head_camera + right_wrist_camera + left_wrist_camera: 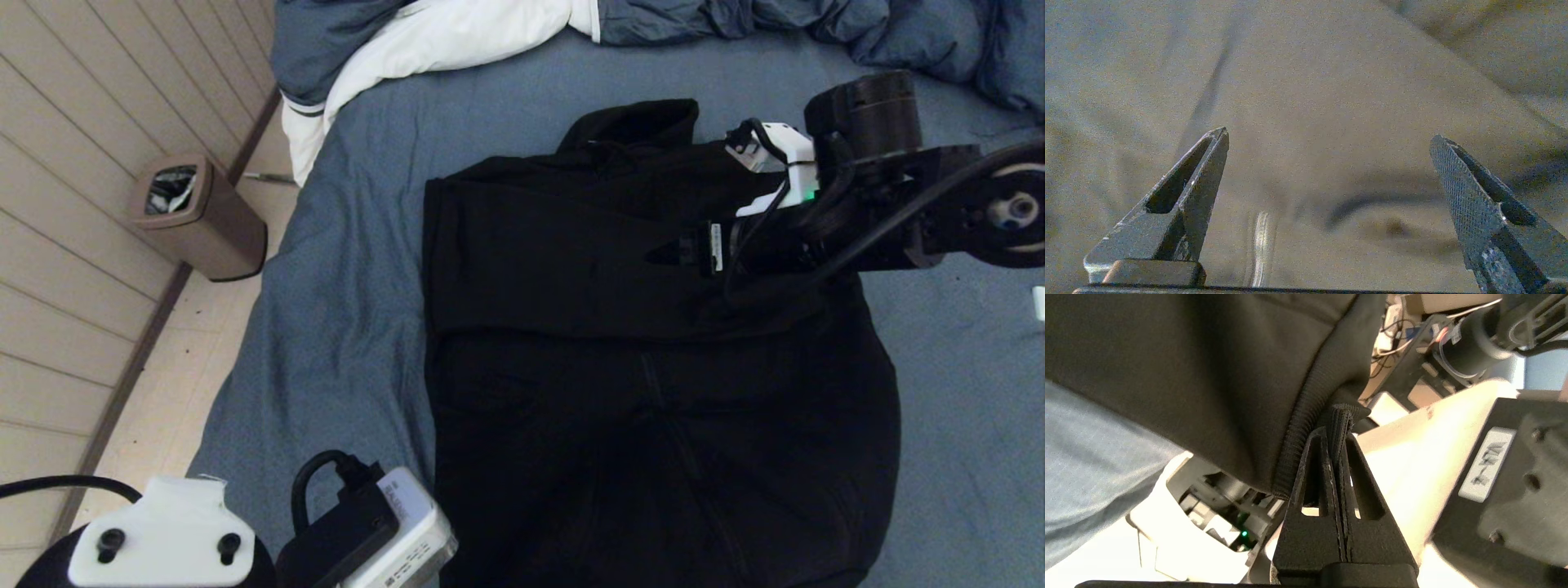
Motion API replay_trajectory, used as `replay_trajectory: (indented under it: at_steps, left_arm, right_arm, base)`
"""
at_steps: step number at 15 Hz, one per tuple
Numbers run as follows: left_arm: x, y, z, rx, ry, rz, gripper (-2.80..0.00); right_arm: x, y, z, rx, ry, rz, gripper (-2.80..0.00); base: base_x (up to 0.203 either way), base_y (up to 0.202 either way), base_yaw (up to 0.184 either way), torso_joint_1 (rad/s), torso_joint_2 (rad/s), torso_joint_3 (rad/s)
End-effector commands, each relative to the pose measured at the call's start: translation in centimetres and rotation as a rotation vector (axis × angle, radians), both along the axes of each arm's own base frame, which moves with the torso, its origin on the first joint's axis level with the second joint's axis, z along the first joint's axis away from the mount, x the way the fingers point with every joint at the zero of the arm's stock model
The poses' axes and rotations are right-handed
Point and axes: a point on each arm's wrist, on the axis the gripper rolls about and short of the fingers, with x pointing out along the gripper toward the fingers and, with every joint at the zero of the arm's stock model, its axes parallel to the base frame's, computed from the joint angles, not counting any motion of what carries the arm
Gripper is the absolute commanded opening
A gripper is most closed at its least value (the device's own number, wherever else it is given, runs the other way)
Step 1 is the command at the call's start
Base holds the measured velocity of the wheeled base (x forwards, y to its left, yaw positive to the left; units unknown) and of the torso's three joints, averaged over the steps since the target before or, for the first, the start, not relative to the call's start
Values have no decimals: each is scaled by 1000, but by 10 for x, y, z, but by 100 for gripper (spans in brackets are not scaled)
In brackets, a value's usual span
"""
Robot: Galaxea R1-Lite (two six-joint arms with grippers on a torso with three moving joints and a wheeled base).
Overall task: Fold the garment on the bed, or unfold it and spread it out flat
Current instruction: Unfold the black sweatshirt
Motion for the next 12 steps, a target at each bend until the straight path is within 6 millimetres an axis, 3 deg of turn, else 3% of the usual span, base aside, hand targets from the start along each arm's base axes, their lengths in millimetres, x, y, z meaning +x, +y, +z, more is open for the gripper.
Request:
replay_trajectory:
  at_steps: [1, 3, 4, 9, 12]
  left_arm:
    - [-2, 7, -5, 10, 4, 8, -280]
    - [-3, 10, -10, 4, 2, 14, -280]
    - [-2, 9, -10, 1, -7, 26, 0]
    - [-1, 8, -7, -18, -37, 56, 0]
    - [6, 11, 4, -70, -65, 106, 0]
  right_arm:
    - [-24, 3, 14, 3, -24, 38, 0]
    - [-24, 4, 11, -4, -15, 39, 0]
    - [-22, 4, 11, -3, -18, 38, 0]
    - [-21, 2, 12, -10, -25, 34, 0]
    - [-20, 0, 17, -8, -44, 28, 0]
  base:
    - [0, 0, 0, 0, 0, 0]
    - [0, 0, 0, 0, 0, 0]
    - [0, 0, 0, 0, 0, 0]
    - [0, 0, 0, 0, 0, 0]
    - [0, 0, 0, 0, 0, 0]
